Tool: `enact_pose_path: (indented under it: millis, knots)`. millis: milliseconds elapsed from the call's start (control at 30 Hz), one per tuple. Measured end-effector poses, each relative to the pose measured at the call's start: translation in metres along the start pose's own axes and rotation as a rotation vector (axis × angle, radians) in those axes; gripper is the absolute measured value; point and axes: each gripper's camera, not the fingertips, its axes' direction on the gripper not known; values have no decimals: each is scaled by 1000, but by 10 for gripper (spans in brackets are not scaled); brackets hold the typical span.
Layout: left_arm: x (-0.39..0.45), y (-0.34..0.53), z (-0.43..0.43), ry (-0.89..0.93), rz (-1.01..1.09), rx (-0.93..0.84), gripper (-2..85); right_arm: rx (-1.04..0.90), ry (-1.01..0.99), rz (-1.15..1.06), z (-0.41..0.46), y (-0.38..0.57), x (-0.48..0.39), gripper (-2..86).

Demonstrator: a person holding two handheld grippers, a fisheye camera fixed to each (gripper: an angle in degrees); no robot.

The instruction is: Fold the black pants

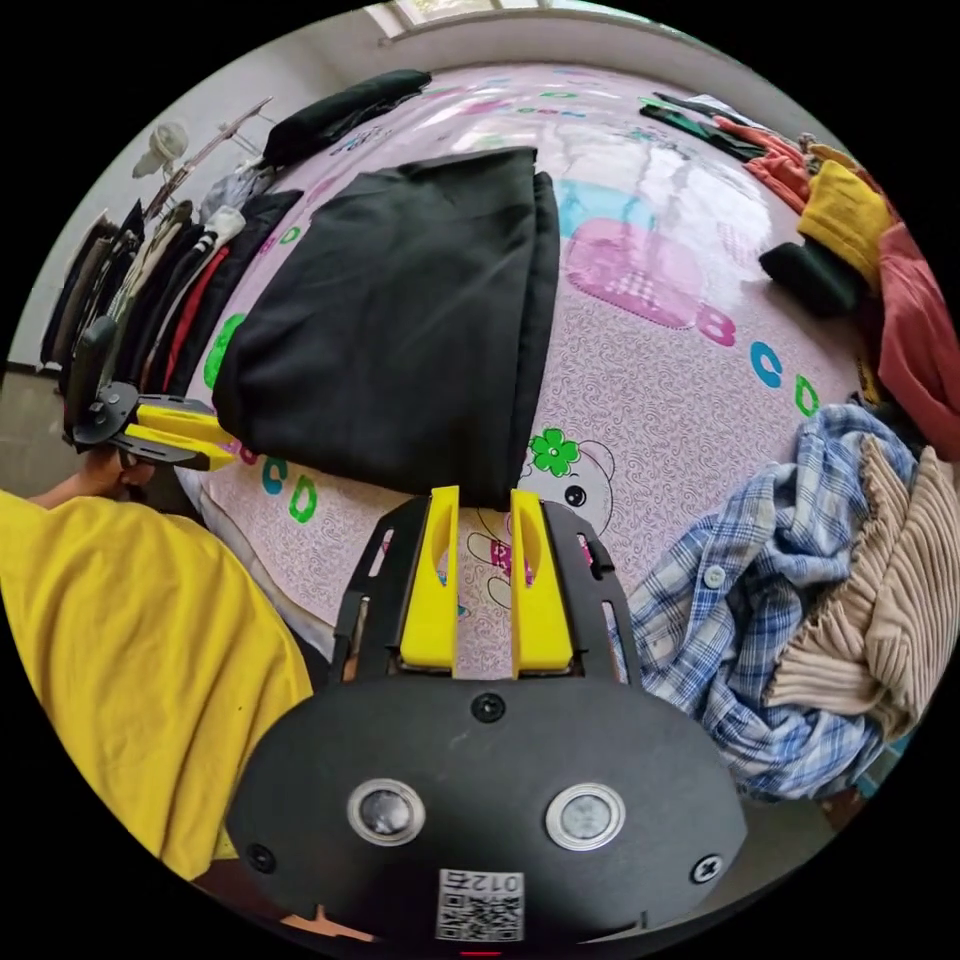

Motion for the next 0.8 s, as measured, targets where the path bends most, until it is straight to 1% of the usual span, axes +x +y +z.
enact_pose_path:
  millis: [133,233,500,700,800]
  knots:
    - [13,8,1,-97,-65,10,12,-56,-5,-44,7,-18,0,43]
    - [22,14,-6,-117,-55,38,9,-78,14,-85,7,-26,-4,32]
    - [41,14,-17,-157,-16,-8,30,-54,-61,-21,0,-31,14,26]
    - [50,13,-18,-242,3,-32,11,-55,-43,-19,-4,-36,15,25]
    - [46,14,-27,-220,17,-57,3,-60,-45,-5,-7,-38,19,24]
